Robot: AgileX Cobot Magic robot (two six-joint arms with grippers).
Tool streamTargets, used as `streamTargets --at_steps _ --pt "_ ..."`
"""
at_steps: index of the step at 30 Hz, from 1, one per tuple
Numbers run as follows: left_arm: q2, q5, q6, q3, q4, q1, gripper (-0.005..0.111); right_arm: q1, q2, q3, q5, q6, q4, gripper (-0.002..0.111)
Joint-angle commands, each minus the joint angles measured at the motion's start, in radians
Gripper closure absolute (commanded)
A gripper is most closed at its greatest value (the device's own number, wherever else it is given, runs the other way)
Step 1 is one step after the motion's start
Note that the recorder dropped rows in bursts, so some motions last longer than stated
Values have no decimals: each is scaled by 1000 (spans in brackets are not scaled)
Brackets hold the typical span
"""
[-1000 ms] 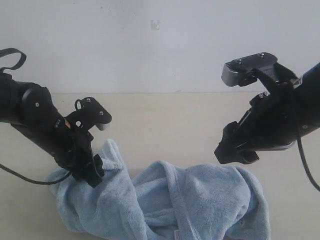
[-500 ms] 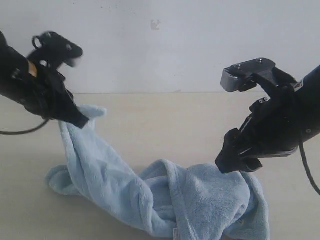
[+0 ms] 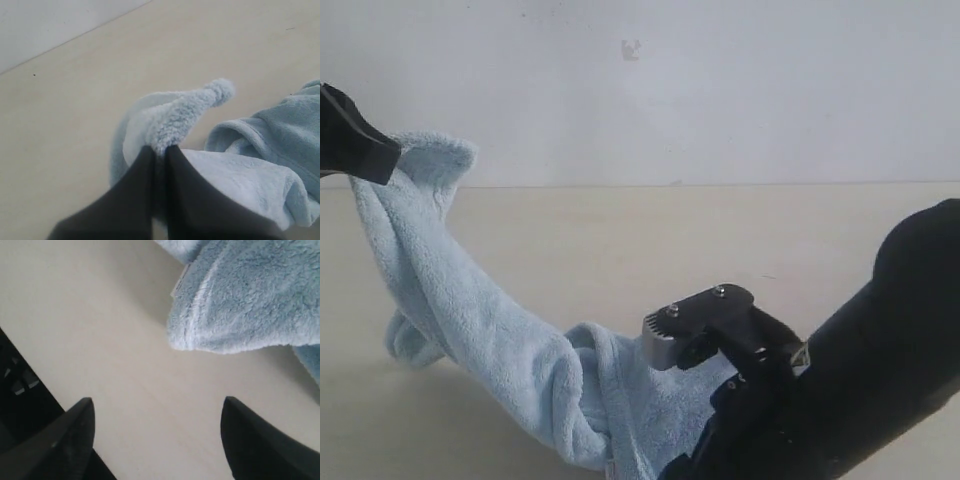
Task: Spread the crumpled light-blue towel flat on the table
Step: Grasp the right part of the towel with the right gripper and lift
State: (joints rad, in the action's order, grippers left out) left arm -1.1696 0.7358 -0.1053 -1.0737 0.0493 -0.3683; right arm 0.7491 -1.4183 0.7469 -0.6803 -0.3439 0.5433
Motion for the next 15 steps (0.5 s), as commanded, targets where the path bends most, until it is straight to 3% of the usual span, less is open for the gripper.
streamTargets --at_steps 1,10,12,15 --pt "7 -5 8 6 -32 -2 103 18 -119 -3 131 21 19 42" --pt "7 -5 8 6 -34 -2 103 18 -291 29 277 24 56 43" --pt "7 -5 8 6 -34 -2 103 18 -294 41 284 -2 84 51" --pt "7 -5 8 6 -34 -2 103 18 -294 50 303 -17 106 79"
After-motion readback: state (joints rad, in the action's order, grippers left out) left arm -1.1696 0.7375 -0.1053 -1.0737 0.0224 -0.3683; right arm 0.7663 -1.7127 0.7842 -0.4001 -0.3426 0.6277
